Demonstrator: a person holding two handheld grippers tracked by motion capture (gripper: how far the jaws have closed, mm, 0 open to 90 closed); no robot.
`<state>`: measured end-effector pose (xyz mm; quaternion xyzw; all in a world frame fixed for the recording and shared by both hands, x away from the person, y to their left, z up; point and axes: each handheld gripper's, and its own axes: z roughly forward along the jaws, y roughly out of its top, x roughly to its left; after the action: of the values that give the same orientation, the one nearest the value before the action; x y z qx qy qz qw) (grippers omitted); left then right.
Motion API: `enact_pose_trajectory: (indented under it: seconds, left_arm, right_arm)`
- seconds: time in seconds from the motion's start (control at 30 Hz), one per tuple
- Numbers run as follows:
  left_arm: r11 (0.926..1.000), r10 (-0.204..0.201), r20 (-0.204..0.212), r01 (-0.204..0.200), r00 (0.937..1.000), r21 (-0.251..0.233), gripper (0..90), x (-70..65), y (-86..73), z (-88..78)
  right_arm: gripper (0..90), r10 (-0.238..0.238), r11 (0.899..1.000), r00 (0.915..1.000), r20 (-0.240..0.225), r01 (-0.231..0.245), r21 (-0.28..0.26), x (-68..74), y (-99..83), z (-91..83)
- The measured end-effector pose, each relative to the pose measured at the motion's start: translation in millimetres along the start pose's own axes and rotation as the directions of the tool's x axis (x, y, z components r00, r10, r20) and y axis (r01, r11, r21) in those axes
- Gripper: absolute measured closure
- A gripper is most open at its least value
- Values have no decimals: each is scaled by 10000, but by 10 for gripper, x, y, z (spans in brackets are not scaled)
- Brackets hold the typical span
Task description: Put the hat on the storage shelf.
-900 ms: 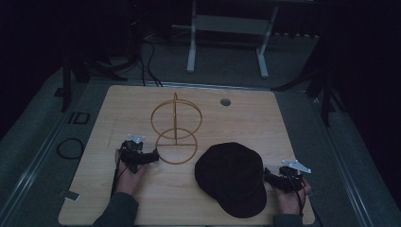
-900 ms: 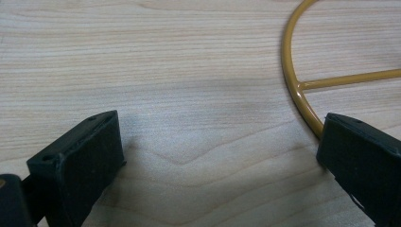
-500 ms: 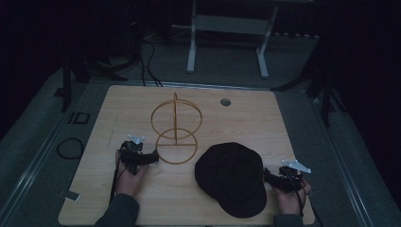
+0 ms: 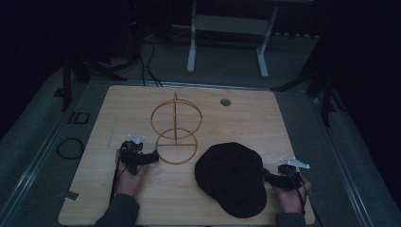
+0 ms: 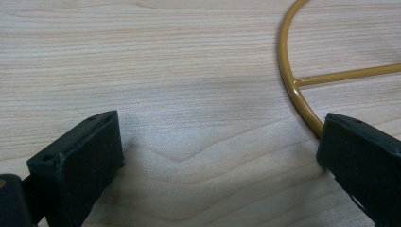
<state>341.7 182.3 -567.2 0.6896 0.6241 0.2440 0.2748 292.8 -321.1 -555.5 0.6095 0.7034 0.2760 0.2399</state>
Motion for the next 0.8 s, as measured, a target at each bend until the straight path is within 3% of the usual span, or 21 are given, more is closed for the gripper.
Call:
enact_pose_trajectory:
  seconds: [0.13,0.33,0.8]
  left_arm:
    - [10000,1,1,-1,10000,1,7,0,0,0]
    - [10000,0,1,0,10000,1,7,0,0,0]
    - [10000,0,-1,0,10000,-1,7,-1,1,1]
  right_arm:
    - [260,-360,9986,9987,-372,373,364,13,50,-10]
    - [296,-857,9955,9952,-480,874,353,27,132,-94]
    - [295,-1383,9901,9873,-781,1396,118,-23,336,-440]
